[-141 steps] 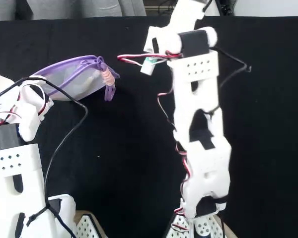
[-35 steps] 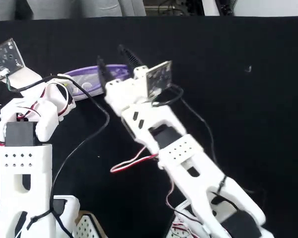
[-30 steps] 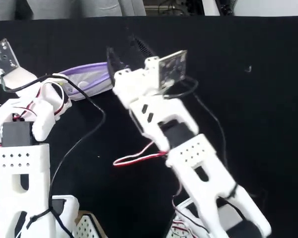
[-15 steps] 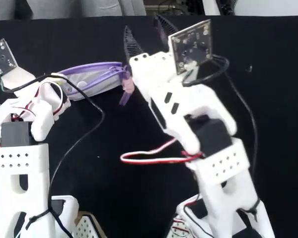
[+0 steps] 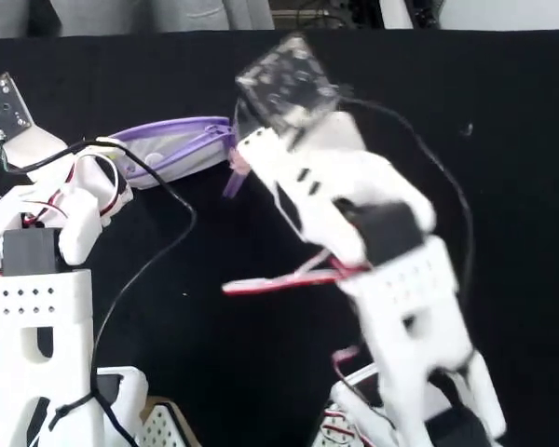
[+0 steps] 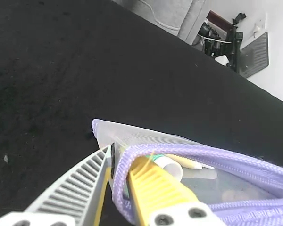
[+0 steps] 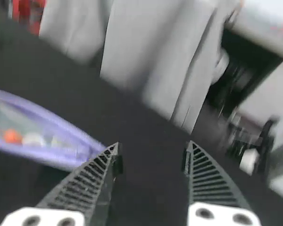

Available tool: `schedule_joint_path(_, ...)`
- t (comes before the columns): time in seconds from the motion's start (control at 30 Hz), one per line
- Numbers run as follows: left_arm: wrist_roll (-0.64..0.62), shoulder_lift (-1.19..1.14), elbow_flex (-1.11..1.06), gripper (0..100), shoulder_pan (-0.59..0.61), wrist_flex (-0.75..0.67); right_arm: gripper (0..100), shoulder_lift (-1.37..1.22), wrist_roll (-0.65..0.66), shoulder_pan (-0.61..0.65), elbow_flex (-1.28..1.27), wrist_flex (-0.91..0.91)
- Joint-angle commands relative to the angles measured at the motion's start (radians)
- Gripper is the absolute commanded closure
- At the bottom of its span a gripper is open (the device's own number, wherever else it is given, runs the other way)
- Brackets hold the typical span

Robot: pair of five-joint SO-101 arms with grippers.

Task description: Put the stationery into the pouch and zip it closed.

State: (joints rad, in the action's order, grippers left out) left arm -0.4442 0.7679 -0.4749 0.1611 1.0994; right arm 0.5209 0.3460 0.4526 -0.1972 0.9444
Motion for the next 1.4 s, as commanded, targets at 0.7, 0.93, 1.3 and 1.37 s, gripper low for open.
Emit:
schedule_joint_path(0.7, 0.006, -0.008, -0.004, 97, 0.015, -0.014, 79.1, 0.007, 0.075, 0.037, -0.526, -0.405)
schedule_joint_path(0.93, 0.006, -0.008, -0.004, 97, 0.016, -0.012, 79.1, 0.005, 0.074, 0.038, -0.570, -0.476)
schedule_joint_path(1.3, 0.009, -0.008, -0.004, 97, 0.016, -0.009, 79.1, -0.002, 0.083, 0.009, -0.605, -0.480)
schedule_joint_path(1.37, 0.009, -0.008, -0.004, 97, 0.016, -0.009, 79.1, 0.001, 0.075, 0.009, -0.613, -0.491)
